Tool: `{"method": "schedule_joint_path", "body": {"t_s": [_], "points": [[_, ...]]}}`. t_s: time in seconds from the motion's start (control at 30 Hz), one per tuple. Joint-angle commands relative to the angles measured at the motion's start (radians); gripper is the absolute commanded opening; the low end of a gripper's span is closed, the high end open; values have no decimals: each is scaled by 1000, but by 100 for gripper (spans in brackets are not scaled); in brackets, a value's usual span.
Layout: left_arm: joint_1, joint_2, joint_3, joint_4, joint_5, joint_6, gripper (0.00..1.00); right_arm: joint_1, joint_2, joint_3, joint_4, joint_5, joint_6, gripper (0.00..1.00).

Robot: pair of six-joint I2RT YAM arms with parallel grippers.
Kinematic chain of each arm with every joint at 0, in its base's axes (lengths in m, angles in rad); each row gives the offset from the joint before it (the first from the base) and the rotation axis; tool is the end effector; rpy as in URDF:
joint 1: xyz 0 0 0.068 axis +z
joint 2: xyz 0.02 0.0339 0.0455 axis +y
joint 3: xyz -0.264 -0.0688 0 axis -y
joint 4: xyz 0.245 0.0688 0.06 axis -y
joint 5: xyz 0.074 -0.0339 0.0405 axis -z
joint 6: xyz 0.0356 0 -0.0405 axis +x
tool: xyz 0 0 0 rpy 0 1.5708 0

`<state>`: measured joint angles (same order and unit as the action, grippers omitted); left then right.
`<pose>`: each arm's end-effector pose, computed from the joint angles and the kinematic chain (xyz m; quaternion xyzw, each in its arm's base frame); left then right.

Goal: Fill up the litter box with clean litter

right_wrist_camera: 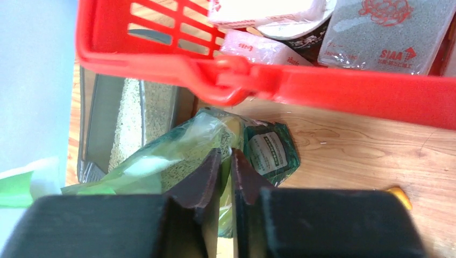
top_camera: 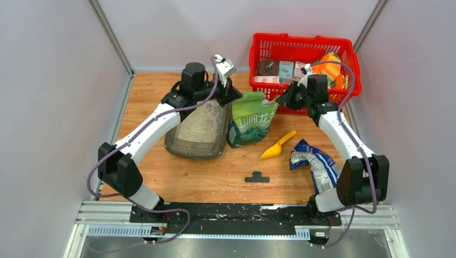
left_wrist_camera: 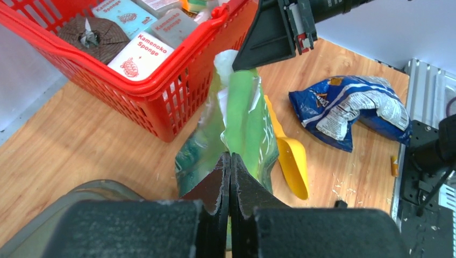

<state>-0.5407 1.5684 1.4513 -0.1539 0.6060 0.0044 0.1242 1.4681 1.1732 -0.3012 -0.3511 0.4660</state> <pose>0.3061 -0.2074 0.3808 0.3784 0.6832 -0.3821 0.4940 0.3296 0.0535 0.3020 0.0674 0.8712 0.2817 0.3963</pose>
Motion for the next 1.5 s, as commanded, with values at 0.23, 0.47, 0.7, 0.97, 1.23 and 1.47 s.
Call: {"method": "schedule_joint_path", "body": {"t_s": [0.23,0.47,0.7,0.97,1.23,1.47], "points": [[8,-261,-146,-56,60,218,0,3,-290,-133,-177,-55,-191,0],[8,-280,-180,-87,83,281,0,3,-313,-141,-187,-88,-205,51],[8,-265,-166,-61,77,266,0,23,-183,-21,-222,-37,-190,56],[-8,-269,-180,-24,69,236,0,101,-132,91,-350,37,-188,39],[-27,-260,-164,-25,74,258,0,121,-104,207,-507,63,-268,4],[-33,-183,-77,-246,155,387,47,120,-97,226,-461,20,-257,0]]}}
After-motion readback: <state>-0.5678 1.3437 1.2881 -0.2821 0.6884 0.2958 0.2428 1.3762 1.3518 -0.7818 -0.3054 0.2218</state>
